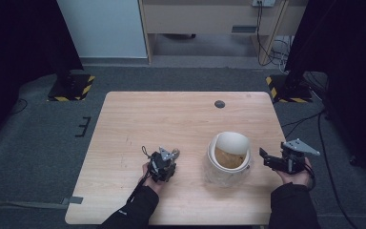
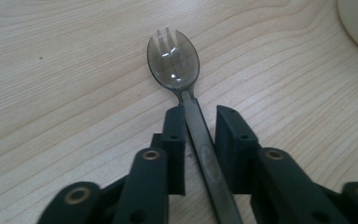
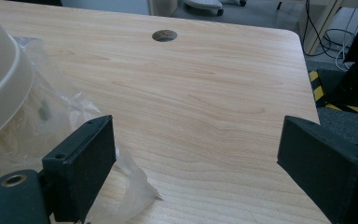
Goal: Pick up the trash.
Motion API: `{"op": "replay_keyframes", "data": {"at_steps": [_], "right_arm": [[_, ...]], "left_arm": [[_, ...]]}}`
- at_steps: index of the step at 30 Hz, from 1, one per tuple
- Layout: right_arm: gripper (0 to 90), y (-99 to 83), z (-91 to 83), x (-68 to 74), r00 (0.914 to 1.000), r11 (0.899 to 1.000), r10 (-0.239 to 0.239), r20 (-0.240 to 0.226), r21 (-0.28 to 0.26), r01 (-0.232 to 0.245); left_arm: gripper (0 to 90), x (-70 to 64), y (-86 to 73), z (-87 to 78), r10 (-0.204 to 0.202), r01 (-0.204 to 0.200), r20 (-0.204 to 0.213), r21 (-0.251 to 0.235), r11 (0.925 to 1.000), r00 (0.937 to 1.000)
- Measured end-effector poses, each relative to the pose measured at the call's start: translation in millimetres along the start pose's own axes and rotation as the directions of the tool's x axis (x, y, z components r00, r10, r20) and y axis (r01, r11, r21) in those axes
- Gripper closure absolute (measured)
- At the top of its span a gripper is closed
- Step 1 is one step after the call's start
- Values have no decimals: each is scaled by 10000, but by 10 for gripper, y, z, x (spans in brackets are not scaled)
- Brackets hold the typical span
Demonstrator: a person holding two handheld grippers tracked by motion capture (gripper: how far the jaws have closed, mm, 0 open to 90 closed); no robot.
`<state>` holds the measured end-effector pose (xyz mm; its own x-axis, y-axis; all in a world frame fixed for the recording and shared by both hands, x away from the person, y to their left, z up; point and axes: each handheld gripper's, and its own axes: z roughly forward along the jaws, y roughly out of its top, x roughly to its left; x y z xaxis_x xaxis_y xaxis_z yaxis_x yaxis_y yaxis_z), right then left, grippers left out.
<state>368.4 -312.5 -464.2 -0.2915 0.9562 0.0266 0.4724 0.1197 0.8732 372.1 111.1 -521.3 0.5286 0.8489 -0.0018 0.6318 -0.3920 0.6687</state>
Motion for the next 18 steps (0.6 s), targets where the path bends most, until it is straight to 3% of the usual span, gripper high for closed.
{"op": "replay_keyframes", "data": {"at_steps": [7, 12, 18], "right_arm": [[126, 1, -2, -6, 10000, 10000, -26, -52, -60, 26], [127, 9, -17, -17, 10000, 9999, 70, -48, -114, -71], [129, 27, -48, -33, 9998, 9992, 202, -60, -340, -204]], "left_arm": [[788, 57, -4, -38, 86, -87, -27, -53, 9999, 10000], [788, 145, 52, -210, -112, 111, -22, -571, 9983, 9999], [788, 231, 131, -536, -203, 219, 121, -1545, 9877, 9997]]}}
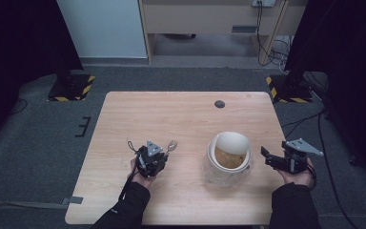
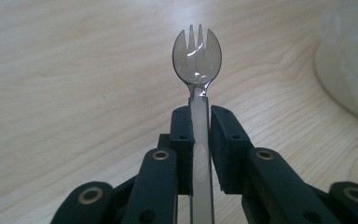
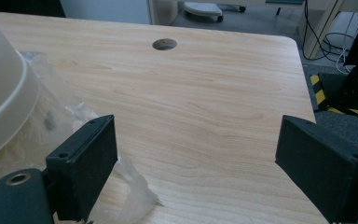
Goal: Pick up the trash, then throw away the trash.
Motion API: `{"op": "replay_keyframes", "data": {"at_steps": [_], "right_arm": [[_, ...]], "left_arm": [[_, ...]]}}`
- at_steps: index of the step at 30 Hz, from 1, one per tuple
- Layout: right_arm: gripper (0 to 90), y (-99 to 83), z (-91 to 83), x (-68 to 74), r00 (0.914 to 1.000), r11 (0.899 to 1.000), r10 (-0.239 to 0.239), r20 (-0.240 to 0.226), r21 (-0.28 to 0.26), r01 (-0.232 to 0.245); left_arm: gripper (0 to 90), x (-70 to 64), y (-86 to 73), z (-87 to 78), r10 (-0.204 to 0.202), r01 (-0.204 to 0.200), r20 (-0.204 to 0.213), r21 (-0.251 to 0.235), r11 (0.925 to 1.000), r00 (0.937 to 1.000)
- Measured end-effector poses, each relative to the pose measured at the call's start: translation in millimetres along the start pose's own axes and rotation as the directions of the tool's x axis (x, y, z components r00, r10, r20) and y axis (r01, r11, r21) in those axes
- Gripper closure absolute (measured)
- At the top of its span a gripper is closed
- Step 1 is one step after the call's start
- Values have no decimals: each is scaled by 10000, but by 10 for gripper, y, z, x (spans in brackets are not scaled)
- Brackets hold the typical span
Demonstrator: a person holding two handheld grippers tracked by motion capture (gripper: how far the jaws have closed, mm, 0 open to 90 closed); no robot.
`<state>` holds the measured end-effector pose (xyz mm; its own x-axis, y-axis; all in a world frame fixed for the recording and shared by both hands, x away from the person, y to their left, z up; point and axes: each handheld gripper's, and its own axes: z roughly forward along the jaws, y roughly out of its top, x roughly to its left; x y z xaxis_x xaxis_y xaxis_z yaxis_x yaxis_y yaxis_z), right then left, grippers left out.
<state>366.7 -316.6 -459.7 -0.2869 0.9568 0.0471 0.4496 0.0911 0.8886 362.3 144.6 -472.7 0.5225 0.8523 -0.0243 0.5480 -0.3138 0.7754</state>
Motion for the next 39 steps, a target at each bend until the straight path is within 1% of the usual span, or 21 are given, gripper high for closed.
{"op": "replay_keyframes", "data": {"at_steps": [3, 5, 7, 9, 10, 12, 13, 15, 16, 18, 21, 22, 23, 25, 28, 30, 34, 35, 36, 37, 39], "right_arm": [[129, 7, -22, -26, 9999, 9998, 121, 33, -137, -120], [130, 13, -35, -37, 9998, 9997, 180, 28, -186, -179], [130, 29, -54, -46, 9997, 9992, 247, 29, -317, -246], [131, 63, -82, -41, 9997, 9985, 246, -33, -486, -247], [131, 63, -82, -41, 9997, 9985, 246, -33, -486, -247], [132, 93, -102, -33, 9997, 9976, 214, -128, -650, -222], [132, 113, -118, -26, 9996, 9971, 208, -165, -731, -219], [132, 157, -153, -10, 9993, 9947, 260, -277, -990, -286], [135, 199, -189, 10, 9987, 9912, 332, -400, -1264, -380], [135, 220, -205, 20, 9985, 9902, 309, -442, -1347, -366], [137, 290, -259, 56, 9988, 9870, 143, -475, -1591, -217], [140, 342, -304, 75, 9983, 9827, 145, -565, -1834, -246], [140, 342, -304, 75, 9983, 9827, 145, -565, -1834, -246], [144, 382, -335, 91, 9977, 9799, 114, -665, -1979, -244], [151, 464, -391, 125, 9960, 9749, 50, -892, -2214, -247], [156, 512, -425, 150, 9944, 9706, -26, -1059, -2396, -229], [161, 615, -493, 224, 9893, 9611, -143, -1452, -2748, -264], [163, 669, -517, 264, 9861, 9574, -234, -1645, -2876, -252], [163, 669, -517, 264, 9861, 9574, -234, -1645, -2876, -252], [164, 710, -532, 293, 9830, 9537, -226, -1821, -2989, -334], [166, 753, -554, 329, 9792, 9496, -251, -2013, -3108, -395]], "left_arm": [[788, 16, 19, -113, -114, 120, 181, -336, 9994, 9998], [788, 14, 38, -182, -224, 244, 332, -612, 9978, 9992], [788, 2, 80, -256, -225, 264, 445, -907, 9955, 9988], [788, -20, 147, -351, -143, 219, 549, -1393, 9900, 9984], [788, -27, 169, -385, -38, 121, 541, -1542, 9880, 9985], [788, -47, 219, -470, 120, -15, 525, -1954, 9807, 9985], [788, -54, 242, -520, 125, 0, 569, -2153, 9766, 9983], [788, -64, 271, -584, 170, -13, 618, -2458, 9693, 9979], [788, -65, 289, -620, 204, -36, 623, -2585, 9660, 9978], [788, -60, 333, -698, 211, -14, 635, -2946, 9556, 9978], [788, -55, 373, -769, 213, 9, 646, -3266, 9452, 9977], [789, -62, 389, -799, 265, -44, 602, -3407, 9402, 9978], [789, -66, 399, -815, 297, -72, 592, -3490, 9371, 9978], [789, -89, 422, -855, 466, -230, 546, -3715, 9281, 9974], [789, -127, 446, -898, 630, -395, 469, -3947, 9180, 9969], [789, -157, 465, -935, 705, -450, 461, -4158, 9083, 9964], [788, -191, 503, -984, 778, -451, 564, -4415, 8961, 9954], [789, -203, 515, -989, 799, -440, 612, -4493, 8923, 9949], [789, -209, 521, -993, 839, -471, 618, -4511, 8912, 9946], [788, -230, 534, -995, 879, -482, 661, -4568, 8882, 9939], [788, -241, 539, -996, 914, -507, 668, -4601, 8864, 9936]]}}
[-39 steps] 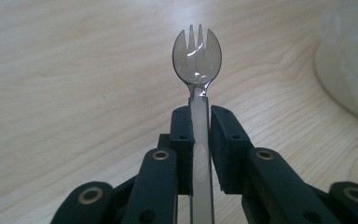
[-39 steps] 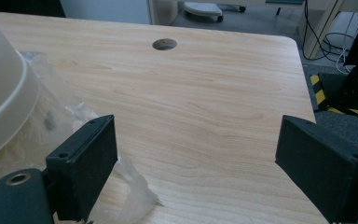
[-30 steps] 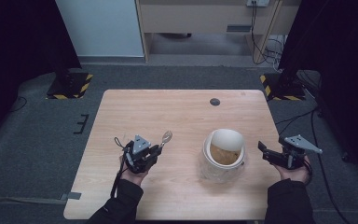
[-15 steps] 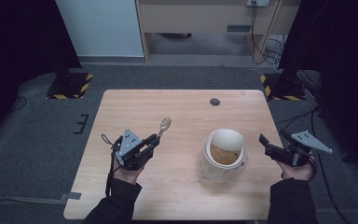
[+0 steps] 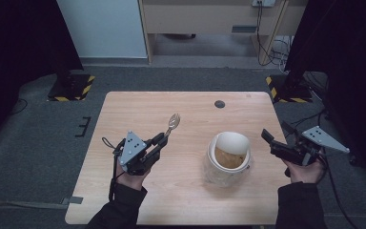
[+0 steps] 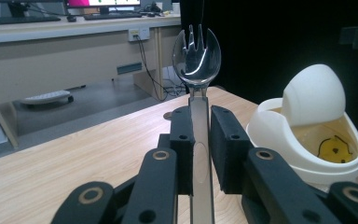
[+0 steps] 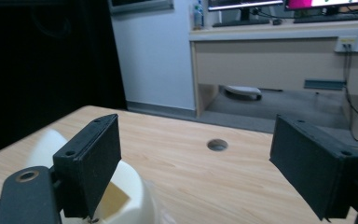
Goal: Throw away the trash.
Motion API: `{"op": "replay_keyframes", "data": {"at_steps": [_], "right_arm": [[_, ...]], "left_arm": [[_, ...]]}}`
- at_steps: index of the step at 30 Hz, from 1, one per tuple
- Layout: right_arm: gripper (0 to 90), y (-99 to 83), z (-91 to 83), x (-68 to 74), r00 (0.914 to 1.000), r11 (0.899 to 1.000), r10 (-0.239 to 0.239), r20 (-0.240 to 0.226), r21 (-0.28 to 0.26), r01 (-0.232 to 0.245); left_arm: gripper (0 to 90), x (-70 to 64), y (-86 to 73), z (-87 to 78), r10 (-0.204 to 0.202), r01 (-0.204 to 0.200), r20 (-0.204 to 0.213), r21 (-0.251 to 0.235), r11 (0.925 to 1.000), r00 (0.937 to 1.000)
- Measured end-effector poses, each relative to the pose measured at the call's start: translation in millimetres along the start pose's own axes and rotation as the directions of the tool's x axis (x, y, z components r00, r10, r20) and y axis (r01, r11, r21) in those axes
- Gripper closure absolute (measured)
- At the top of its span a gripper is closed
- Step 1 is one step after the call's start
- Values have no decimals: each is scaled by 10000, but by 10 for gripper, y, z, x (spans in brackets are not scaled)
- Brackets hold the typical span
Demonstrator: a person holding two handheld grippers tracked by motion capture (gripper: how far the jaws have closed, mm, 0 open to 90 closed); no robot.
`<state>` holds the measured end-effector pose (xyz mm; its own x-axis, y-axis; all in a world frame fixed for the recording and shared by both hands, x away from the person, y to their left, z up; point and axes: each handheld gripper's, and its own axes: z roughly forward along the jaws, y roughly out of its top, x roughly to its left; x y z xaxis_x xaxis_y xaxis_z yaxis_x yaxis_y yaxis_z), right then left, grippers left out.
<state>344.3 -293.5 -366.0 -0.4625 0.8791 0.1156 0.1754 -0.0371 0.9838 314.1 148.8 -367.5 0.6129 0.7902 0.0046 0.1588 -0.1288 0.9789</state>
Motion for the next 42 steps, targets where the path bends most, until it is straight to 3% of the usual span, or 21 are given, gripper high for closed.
{"op": "replay_keyframes", "data": {"at_steps": [6, 8, 12, 15, 18, 25, 26, 39, 42], "right_arm": [[185, 111, -3, 111, 9985, 9996, -13, -543, -288, -2], [192, 199, 19, 188, 9958, 9989, -86, -911, -469, 43], [200, 266, 35, 255, 9934, 9979, -151, -1139, -639, 78], [205, 326, 73, 327, 9885, 9966, -94, -1507, -827, -31], [211, 358, 96, 391, 9853, 9962, -256, -1687, -867, 110], [243, 427, 108, 493, 9752, 9940, -104, -2211, -1088, -140], [252, 442, 116, 521, 9700, 9942, -101, -2428, -1066, -164], [294, 396, 219, 717, 9473, 9959, 21, -3202, -846, -308], [314, 376, 239, 758, 9363, 9964, 119, -3510, -746, -406]], "left_arm": [[789, -53, 32, -4, 216, -215, 32, -272, 9994, 9998], [789, -71, 60, 0, 287, -285, 46, -374, 9989, 9996], [788, -94, 123, 10, 270, -259, 165, -629, 9977, 9995], [789, -123, 170, 47, 545, -528, 178, -838, 9951, 9984], [789, -193, 192, 83, 478, -443, 389, -862, 9953, 9981], [789, -346, 242, 169, 791, -715, 657, -1112, 9912, 9947], [789, -379, 247, 174, 771, -686, 756, -1091, 9917, 9942], [788, -606, 232, 259, 1139, -1006, 1261, -1072, 9891, 9855], [789, -692, 219, 307, 1296, -1154, 1391, -1057, 9877, 9818]]}}
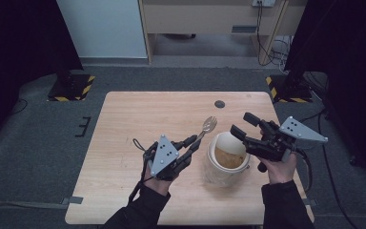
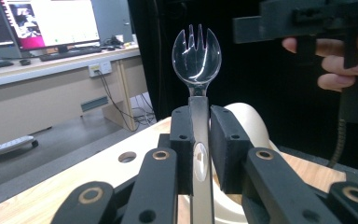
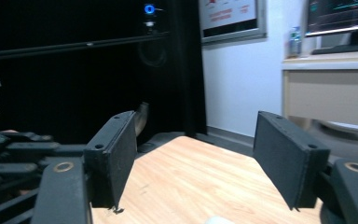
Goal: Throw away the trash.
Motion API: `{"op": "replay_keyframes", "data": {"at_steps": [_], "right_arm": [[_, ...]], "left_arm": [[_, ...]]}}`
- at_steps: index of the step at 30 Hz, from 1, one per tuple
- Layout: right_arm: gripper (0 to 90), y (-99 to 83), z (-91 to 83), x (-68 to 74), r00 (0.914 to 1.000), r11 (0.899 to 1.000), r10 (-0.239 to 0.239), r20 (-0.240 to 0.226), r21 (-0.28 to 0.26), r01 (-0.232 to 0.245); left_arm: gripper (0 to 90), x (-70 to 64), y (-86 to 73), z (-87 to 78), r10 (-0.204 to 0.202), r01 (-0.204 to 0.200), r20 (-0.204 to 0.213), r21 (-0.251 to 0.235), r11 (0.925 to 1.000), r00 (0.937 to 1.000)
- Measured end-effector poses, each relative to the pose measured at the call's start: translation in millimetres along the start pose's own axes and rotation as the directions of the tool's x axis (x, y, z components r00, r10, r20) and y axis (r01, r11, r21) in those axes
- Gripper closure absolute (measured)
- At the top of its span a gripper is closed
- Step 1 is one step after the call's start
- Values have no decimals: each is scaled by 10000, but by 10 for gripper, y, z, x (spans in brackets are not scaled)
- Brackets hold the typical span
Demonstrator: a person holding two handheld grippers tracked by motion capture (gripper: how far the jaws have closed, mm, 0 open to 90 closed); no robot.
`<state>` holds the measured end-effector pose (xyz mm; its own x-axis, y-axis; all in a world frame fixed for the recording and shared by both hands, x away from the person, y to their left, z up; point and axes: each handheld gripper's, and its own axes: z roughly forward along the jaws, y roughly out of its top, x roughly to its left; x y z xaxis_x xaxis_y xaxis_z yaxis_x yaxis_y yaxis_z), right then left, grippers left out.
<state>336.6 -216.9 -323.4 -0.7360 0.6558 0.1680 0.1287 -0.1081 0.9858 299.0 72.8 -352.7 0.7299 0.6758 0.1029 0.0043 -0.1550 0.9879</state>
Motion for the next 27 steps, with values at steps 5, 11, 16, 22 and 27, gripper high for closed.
{"op": "replay_keyframes", "data": {"at_steps": [5, 11, 16, 22, 27], "right_arm": [[349, -35, 50, 33, 9994, 9999, 97, -335, 109, -93], [394, -87, 116, 65, 9978, 9990, 206, -624, 413, -180], [495, -119, 152, 79, 9947, 9962, 499, -902, 752, -431], [696, -149, 166, 79, 9867, 9909, 1067, -1226, 953, -953], [849, -147, 153, 61, 9746, 9853, 1544, -1620, 978, -1399]], "left_arm": [[789, -139, -1, 93, 343, -344, 207, 12, 9994, 9992], [788, -197, 8, 149, 293, -290, 356, -66, 9996, 9989], [789, -193, 14, 160, 62, -57, 402, -118, 9999, 9992], [788, -180, 2, 164, -186, 187, 543, -23, 9998, 9984], [765, -147, -14, 136, -665, 664, 827, 37, 9978, 9944]]}}
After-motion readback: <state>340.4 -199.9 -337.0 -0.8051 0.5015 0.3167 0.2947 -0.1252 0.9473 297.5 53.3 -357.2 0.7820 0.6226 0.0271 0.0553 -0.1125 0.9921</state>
